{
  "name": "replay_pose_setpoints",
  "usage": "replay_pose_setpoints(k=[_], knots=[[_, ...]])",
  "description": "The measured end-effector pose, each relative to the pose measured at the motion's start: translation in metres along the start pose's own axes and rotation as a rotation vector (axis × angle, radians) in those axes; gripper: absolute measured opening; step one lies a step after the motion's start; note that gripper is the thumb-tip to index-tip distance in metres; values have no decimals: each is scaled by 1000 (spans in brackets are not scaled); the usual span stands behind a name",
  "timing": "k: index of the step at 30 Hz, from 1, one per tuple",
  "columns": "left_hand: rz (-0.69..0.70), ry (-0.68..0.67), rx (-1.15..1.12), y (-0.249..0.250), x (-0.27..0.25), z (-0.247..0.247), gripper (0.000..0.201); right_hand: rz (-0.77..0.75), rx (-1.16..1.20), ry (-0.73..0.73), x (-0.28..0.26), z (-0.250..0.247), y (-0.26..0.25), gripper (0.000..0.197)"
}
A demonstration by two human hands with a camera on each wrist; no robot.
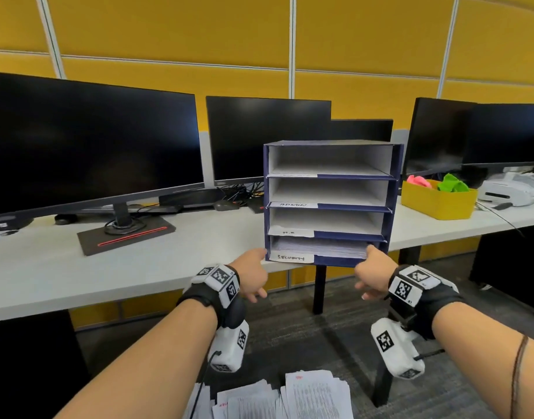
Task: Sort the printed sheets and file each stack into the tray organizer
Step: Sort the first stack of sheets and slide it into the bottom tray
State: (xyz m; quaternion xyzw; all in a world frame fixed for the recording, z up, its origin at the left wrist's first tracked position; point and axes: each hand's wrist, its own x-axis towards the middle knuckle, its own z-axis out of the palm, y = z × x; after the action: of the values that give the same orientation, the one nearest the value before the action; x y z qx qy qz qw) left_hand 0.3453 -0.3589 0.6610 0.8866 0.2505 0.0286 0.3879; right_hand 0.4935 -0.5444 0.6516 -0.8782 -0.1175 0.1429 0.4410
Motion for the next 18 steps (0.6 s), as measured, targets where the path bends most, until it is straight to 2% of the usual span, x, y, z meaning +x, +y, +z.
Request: replay_pose_setpoints(k=[5,6,8,10,14,18], knots=[[-17,-68,-56,16,38,22,65,50,71,-15,31,-1,8,36],[1,-42,-70,18,45,24,62,43,82,-25,36,-2,8,35],[44,115,2,21,59,26,46,40,111,-38,44,-2,9,33],[38,204,74,23,68,29,37,45,135,-29,49,-2,8,37],[-16,173,33,27,76,38,48,66,161,-16,56,-2,10,42],[-60,146,-42,31,90,37,42,72,158,-13,58,-7,13,43]])
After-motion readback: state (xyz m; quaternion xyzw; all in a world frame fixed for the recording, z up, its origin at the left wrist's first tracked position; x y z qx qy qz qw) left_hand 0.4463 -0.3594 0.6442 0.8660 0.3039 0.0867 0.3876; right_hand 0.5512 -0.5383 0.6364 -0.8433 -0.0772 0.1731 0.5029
